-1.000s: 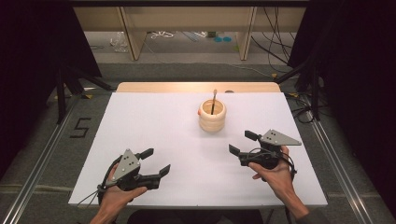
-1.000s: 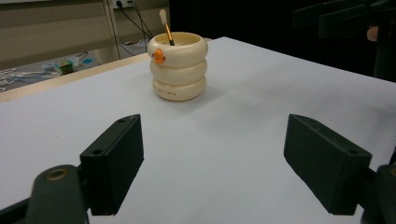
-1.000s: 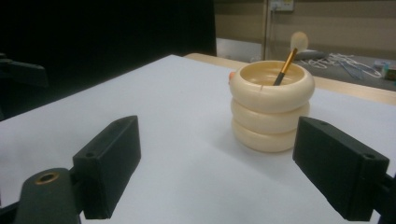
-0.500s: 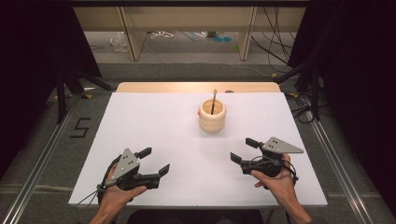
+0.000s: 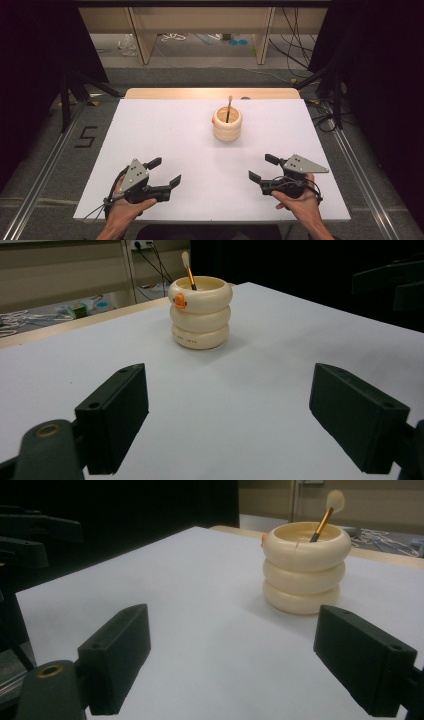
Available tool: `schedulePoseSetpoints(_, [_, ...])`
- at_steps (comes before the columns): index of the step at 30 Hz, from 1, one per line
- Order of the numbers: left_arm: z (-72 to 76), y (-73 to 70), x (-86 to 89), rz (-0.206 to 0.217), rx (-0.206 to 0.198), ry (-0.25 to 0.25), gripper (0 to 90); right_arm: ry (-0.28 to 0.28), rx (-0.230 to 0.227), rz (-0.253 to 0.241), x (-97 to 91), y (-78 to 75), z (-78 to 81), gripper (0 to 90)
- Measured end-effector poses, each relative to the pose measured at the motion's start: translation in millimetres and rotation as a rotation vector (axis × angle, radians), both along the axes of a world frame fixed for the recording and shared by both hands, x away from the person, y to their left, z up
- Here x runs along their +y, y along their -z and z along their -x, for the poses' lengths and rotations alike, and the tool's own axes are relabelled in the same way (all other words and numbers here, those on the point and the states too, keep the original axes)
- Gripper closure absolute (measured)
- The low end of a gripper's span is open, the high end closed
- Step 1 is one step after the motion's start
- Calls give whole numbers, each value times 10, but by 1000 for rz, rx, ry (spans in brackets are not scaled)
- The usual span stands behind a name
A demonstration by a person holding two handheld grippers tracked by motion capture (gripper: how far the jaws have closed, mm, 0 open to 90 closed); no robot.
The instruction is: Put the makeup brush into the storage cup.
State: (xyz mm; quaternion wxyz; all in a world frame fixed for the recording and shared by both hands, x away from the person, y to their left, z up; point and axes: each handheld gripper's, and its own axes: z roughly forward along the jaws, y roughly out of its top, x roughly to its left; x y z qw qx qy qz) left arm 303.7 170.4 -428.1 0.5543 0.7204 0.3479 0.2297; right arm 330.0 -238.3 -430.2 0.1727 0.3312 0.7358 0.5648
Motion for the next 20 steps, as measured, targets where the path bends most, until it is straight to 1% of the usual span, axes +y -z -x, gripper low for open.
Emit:
schedulePoseSetpoints(3, [-3, 0, 0, -6, -2, 5, 158, 6, 13, 6, -13, 0, 7, 158])
schedulePoseSetpoints(4, [-3, 0, -1, -5, -1, 4, 158, 9, 7, 14, -14, 1, 2, 158])
schedulePoseSetpoints(5, [-4, 0, 0, -6, -2, 4, 158, 14, 0, 8, -14, 6, -3, 158])
schedulePoseSetpoints(6, [-4, -1, 1, -6, -3, 4, 158, 10, 3, 8, -16, 8, -5, 158])
schedulePoseSetpoints(7, [-4, -2, 2, -6, -3, 3, 158, 7, 1, -2, -12, 15, -10, 158])
schedulePoseSetpoints(9, [-4, -2, 3, -6, -2, 3, 158, 6, 2, -3, -13, 15, -11, 158])
schedulePoseSetpoints(10, [-5, -3, 5, -7, -3, 2, 158, 11, 4, 7, -17, 10, -7, 158])
schedulePoseSetpoints(11, [-5, -3, 5, -7, -3, 2, 158, 8, -1, -13, 0, 21, -13, 158])
schedulePoseSetpoints(12, [-5, -5, 7, -9, -4, 2, 158, 7, -1, -11, 1, 21, -13, 158])
schedulePoseSetpoints(13, [-2, -3, 1, 1, 3, -2, 158, 5, 0, -5, 1, 20, -12, 158])
schedulePoseSetpoints(15, [-2, -5, 2, -1, 0, -1, 158, 6, 2, -5, 5, 21, -11, 158])
schedulePoseSetpoints(18, [-5, -7, 5, -7, -4, 2, 158, 8, 6, 10, -3, 14, -8, 158])
schedulePoseSetpoints(19, [-3, -4, 0, 0, 1, -1, 158, 8, 6, 10, -3, 15, -8, 158])
schedulePoseSetpoints(20, [-4, -5, 2, -3, -1, 1, 158, 8, 7, 9, -2, 15, -8, 158])
